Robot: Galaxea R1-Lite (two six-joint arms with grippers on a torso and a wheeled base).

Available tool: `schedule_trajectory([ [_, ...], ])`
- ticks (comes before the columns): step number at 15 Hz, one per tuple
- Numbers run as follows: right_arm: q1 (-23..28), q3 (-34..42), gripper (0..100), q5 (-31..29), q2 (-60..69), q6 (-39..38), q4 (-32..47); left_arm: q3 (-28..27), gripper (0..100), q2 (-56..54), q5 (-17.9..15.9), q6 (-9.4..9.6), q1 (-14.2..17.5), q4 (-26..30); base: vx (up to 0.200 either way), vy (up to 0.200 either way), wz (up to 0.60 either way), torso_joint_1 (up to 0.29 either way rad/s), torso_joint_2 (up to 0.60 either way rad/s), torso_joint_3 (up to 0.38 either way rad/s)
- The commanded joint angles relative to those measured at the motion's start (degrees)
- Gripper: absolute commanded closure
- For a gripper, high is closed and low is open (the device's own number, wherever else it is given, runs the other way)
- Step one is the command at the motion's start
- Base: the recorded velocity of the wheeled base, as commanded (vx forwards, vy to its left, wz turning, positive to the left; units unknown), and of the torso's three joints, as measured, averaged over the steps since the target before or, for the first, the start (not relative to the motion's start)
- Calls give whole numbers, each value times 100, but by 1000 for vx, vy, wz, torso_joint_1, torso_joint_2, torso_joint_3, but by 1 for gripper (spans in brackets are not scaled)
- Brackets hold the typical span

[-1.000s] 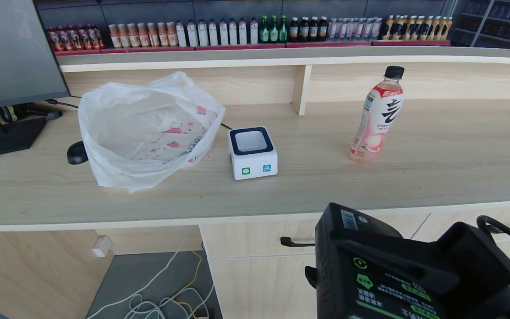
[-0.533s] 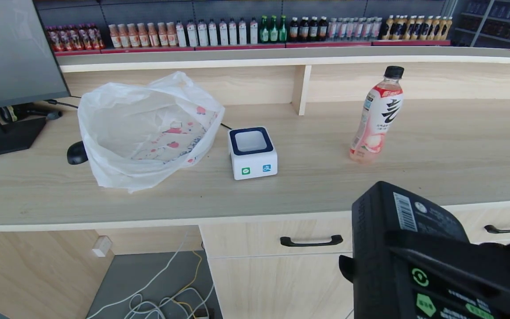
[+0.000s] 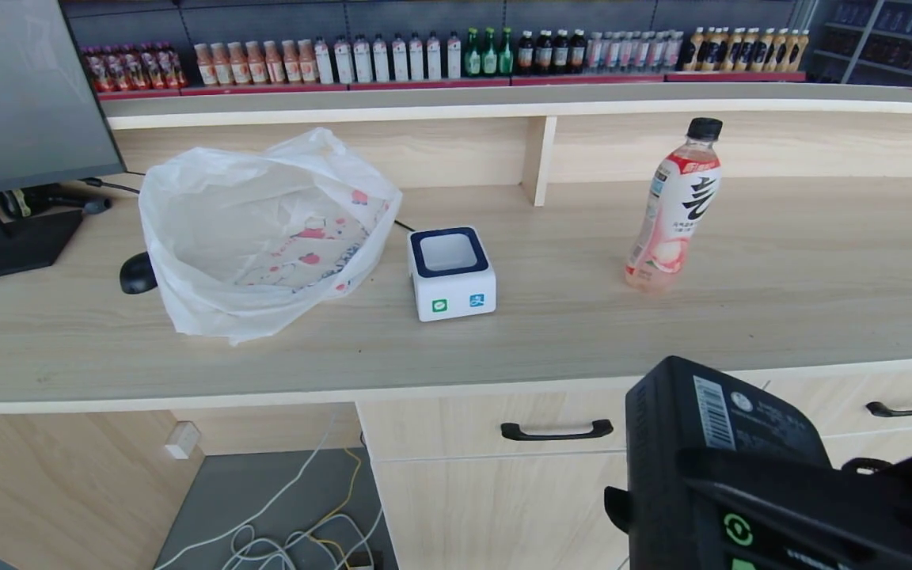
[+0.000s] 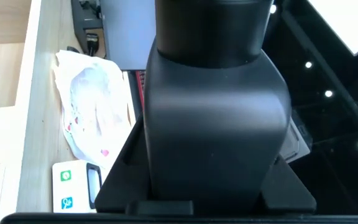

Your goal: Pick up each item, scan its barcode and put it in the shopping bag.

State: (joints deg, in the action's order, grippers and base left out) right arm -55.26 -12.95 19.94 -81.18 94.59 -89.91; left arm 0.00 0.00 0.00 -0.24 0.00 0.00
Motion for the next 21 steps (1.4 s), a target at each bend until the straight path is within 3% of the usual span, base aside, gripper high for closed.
schedule_trajectory([
  [1, -2, -50, 100, 1, -100, -2, -9, 0, 0, 0, 0, -2, 0, 0, 0, 0, 0, 0, 0, 0],
  [4, -2, -68, 100, -105, -109, -344, -9, 0, 0, 0, 0, -2, 0, 0, 0, 0, 0, 0, 0, 0],
  [6, -196, 126, 100, -483, -223, -1891, -9, 0, 0, 0, 0, -2, 0, 0, 0, 0, 0, 0, 0, 0],
  [8, -424, 477, 100, -614, -504, -2911, -9, 0, 0, 0, 0, -2, 0, 0, 0, 0, 0, 0, 0, 0],
  [11, -442, 609, 100, -658, -557, -3324, -9, 0, 0, 0, 0, -2, 0, 0, 0, 0, 0, 0, 0, 0],
  [19, -371, 284, 100, -1678, -293, -5064, -9, 0, 0, 0, 0, -2, 0, 0, 0, 0, 0, 0, 0, 0],
  [21, -248, 64, 100, -2161, -399, -6435, -9, 0, 0, 0, 0, -2, 0, 0, 0, 0, 0, 0, 0, 0],
])
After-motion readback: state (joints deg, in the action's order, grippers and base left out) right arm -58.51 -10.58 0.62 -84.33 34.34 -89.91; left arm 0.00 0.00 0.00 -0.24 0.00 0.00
